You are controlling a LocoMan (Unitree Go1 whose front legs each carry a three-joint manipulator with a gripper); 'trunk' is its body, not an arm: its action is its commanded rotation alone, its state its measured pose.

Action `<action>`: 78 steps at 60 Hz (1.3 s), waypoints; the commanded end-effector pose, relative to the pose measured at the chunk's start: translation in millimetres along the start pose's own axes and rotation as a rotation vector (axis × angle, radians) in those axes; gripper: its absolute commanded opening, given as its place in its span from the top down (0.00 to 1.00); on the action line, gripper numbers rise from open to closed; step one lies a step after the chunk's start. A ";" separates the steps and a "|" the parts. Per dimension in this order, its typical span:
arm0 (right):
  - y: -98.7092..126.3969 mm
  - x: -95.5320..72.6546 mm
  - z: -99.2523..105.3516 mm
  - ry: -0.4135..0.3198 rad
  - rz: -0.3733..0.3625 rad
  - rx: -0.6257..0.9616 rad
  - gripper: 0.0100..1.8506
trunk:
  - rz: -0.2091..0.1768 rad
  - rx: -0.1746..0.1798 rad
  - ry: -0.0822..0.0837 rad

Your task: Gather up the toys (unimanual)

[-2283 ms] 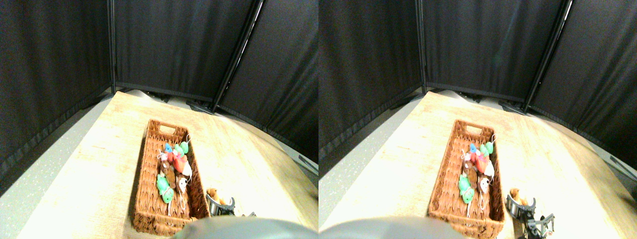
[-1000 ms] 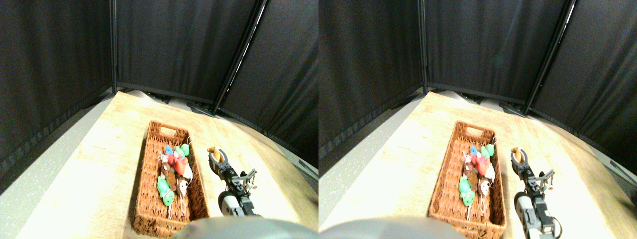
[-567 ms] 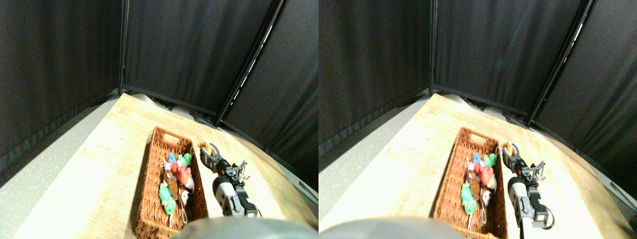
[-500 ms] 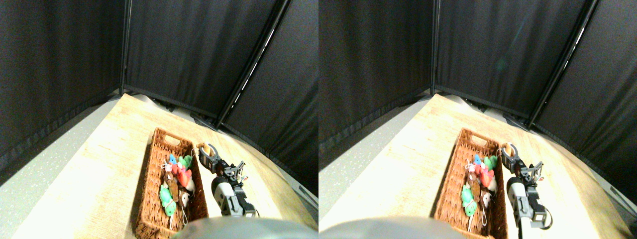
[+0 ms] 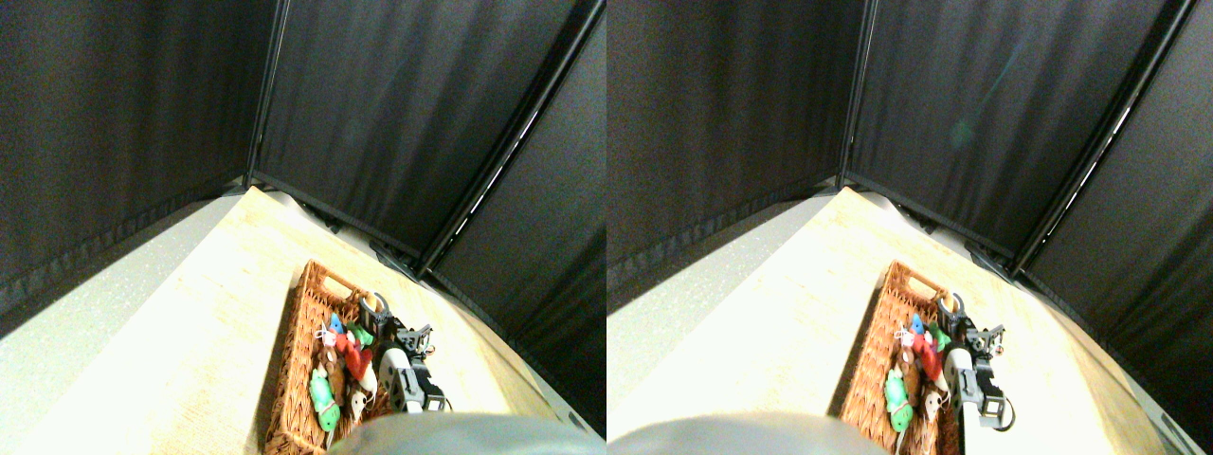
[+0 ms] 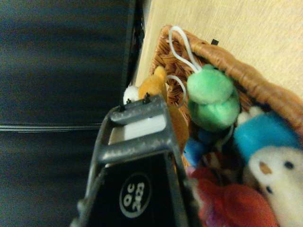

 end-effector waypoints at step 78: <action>-16.8 -80.9 121.6 -0.252 0.136 -0.026 0.50 | -0.132 0.157 0.083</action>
